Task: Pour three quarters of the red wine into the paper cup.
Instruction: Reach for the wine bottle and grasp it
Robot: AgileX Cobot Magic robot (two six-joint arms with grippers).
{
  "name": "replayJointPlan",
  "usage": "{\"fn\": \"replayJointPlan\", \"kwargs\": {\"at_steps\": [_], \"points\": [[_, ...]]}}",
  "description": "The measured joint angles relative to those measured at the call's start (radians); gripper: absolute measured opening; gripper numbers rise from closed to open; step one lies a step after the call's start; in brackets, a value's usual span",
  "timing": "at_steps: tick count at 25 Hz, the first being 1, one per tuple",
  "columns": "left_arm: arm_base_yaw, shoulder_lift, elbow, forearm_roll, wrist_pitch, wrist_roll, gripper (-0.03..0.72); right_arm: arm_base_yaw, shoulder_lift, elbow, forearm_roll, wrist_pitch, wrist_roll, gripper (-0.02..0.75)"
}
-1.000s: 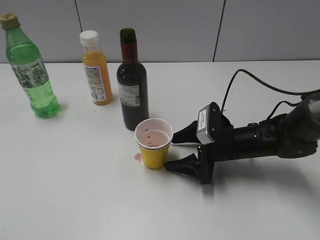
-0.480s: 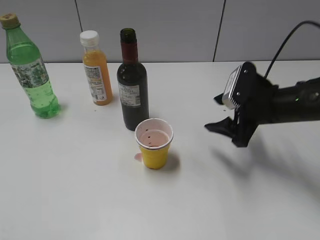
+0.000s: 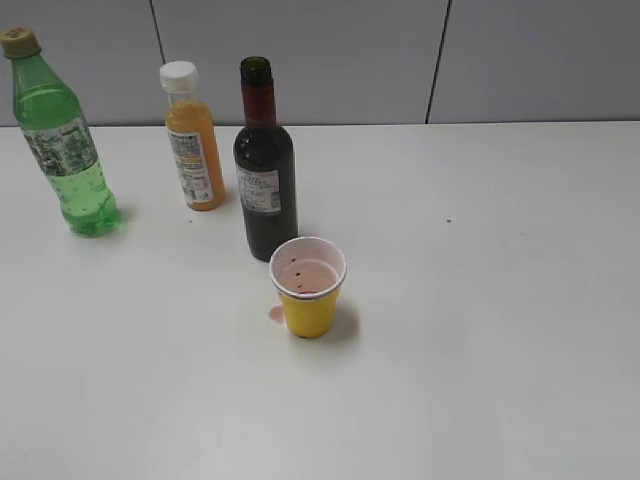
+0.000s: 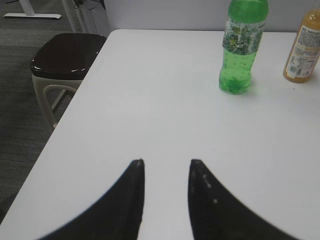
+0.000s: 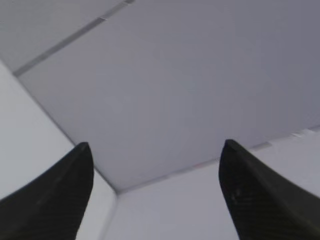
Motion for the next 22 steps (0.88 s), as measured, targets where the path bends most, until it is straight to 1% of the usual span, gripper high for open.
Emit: {"fn": "replayJointPlan", "kwargs": {"at_steps": [2,4,8,10,12,15,17,18,20,22], "points": [[0.000,0.000,0.000,0.000,0.000,0.000,0.236,0.000,-0.125,0.000,0.019,0.139,-0.079,0.592],[0.000,0.000,0.000,0.000,0.000,0.000,0.236,0.000,-0.237,0.000,0.080,0.310,-0.216,0.592],[0.000,0.000,0.000,0.000,0.000,0.000,0.236,0.000,-0.401,0.000,0.268,0.695,-0.477,0.592],[0.000,0.000,0.000,0.000,0.000,0.000,0.236,0.000,-0.470,0.000,0.377,0.860,-0.530,0.592],[0.000,0.000,0.000,0.000,0.000,0.000,0.236,0.000,-0.527,0.000,0.499,0.982,-0.550,0.592],[0.000,0.000,0.000,0.000,0.000,0.000,0.236,0.000,-0.604,0.000,0.780,1.062,-0.555,0.592],[0.000,0.000,0.000,0.000,0.000,0.000,0.236,0.000,-0.656,0.001,1.027,1.067,-0.555,0.592],[0.000,0.000,0.000,0.000,0.000,0.000,0.236,0.000,-0.678,0.004,1.111,1.063,-0.555,0.592],[0.000,0.000,0.000,0.000,0.000,0.000,0.236,0.000,-0.739,0.013,1.264,1.055,-0.555,0.592],[0.000,0.000,0.000,0.000,0.000,0.000,0.236,0.000,-0.791,0.037,1.330,1.044,-0.555,0.592]]}}
